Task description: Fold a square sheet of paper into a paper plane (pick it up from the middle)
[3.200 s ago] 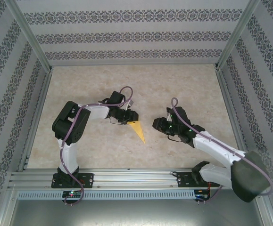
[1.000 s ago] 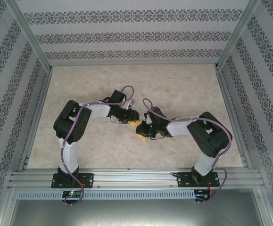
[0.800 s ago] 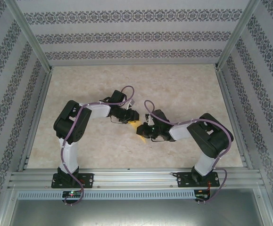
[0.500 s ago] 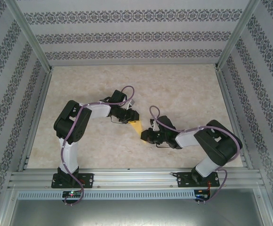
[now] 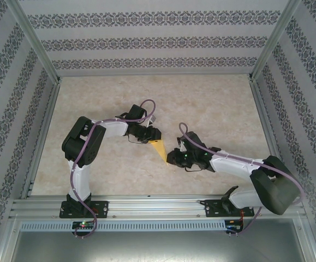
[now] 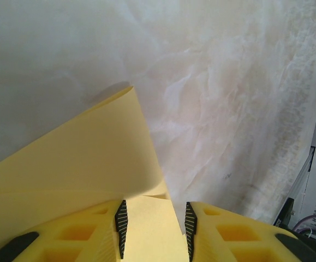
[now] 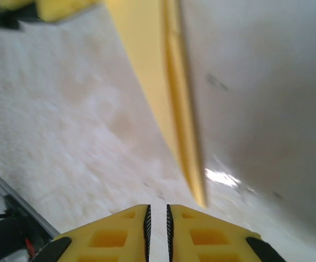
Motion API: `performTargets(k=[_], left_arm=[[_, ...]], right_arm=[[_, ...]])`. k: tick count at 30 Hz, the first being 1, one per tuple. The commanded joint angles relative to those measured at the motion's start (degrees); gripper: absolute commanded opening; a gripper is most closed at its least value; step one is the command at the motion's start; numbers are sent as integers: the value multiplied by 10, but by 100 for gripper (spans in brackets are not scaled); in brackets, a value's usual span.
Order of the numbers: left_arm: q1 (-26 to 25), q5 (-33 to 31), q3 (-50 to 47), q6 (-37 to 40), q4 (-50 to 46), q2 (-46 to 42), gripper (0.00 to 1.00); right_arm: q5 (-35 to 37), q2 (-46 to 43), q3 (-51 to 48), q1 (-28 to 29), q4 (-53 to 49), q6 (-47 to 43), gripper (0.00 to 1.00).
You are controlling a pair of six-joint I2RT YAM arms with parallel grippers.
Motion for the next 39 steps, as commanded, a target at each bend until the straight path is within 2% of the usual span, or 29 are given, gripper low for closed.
performTargets(k=[1,4,8,15,20,24,30,39], left_arm=[[-2,-83,-34,7,-26,39,38],[-3,-80,-32,8,-24,38,38],[-3,-77,-33,4,-23,39,38],[-4,-75,-29,4,-24,40,38],[-3,-75,-32,6,-22,35,38],[-3,-79,-31,7,-27,33,38],[-3,-79,-34,5,-25,28,38],[-3,-74,-34,8,-23,22,38]], right_arm=[[-9,60,46,6,29,6,19],[-37,130,76,5,72,21,18],[-47,176,109,6,65,18,18],[-32,198,112,-8,9,-10,19],[-43,211,73,-9,7,-11,17],[-67,180,76,-10,14,-3,17],[-24,129,105,-9,26,16,18],[-43,219,90,-27,67,55,15]])
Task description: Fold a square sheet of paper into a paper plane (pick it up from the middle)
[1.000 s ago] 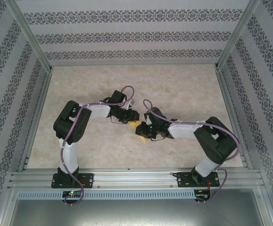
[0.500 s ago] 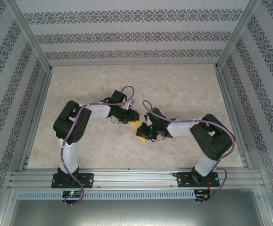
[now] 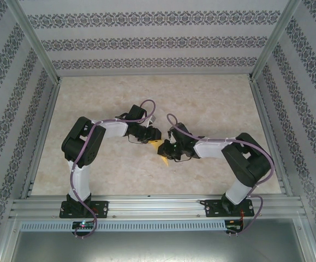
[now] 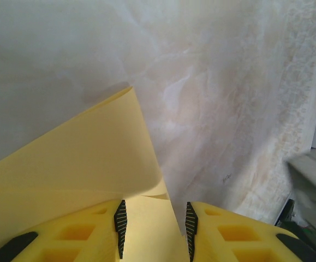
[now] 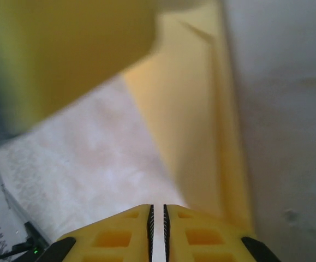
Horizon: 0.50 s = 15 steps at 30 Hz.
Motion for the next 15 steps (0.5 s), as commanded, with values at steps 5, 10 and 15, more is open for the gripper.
performTargets(k=[5,10,15], left_arm=[[-1,-71,-32,17,-25,5,40],[-1,-92,-47,6,-12,-57,43],[-3,-108,-71,-18,19,-124,46]], right_arm=[[-6,33,-21,-5,3,9,8],[-4,30,-32,-5,-13,-1,2],[-13,28,-37,-4,-20,-12,2]])
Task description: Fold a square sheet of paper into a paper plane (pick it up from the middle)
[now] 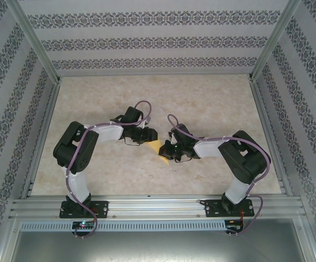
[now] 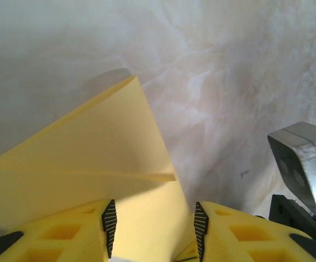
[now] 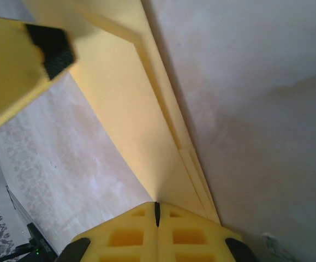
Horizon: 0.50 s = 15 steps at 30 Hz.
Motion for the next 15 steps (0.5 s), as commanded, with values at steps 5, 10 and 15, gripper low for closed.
performTargets(k=[5,10,15], left_arm=[[-25,-31,-25,-28,38,-46,45],[-39,-93,-61,-62,97,-20,39],[-39,-128,-59,-72,113,8,35]], right_arm=[[2,19,-21,3,-54,-19,2],[3,18,-20,6,-57,-21,2],[5,15,-31,7,-67,-27,1]])
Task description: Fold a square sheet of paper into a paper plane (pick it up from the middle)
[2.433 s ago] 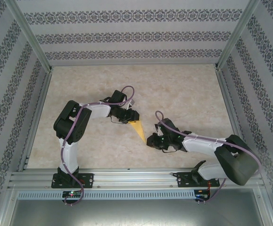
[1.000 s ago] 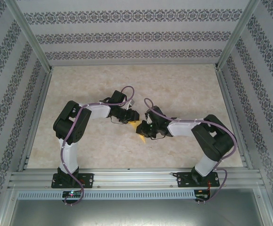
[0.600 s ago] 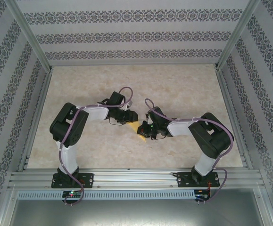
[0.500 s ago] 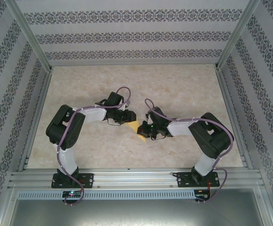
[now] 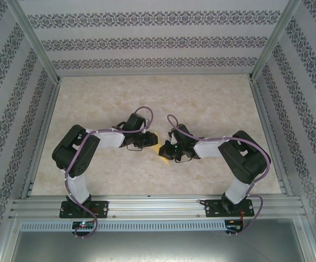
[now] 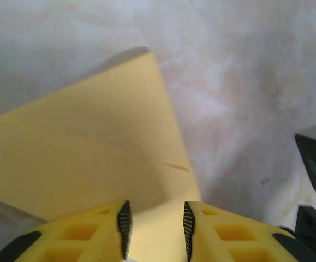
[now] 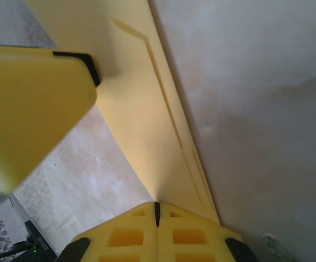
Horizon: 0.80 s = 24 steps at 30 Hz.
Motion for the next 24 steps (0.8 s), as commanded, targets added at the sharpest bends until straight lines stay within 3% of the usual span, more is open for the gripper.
performTargets(k=[1,12,24], left_arm=[[0,-50,4,-14,24,25,35],[41,-9,7,-7,24,38,36],[85,-5,37,16,-4,44,38]], right_arm=[[8,12,-33,7,-70,-18,1],[26,1,-44,8,-118,-49,0],[21,-5,-49,7,-131,-67,0]])
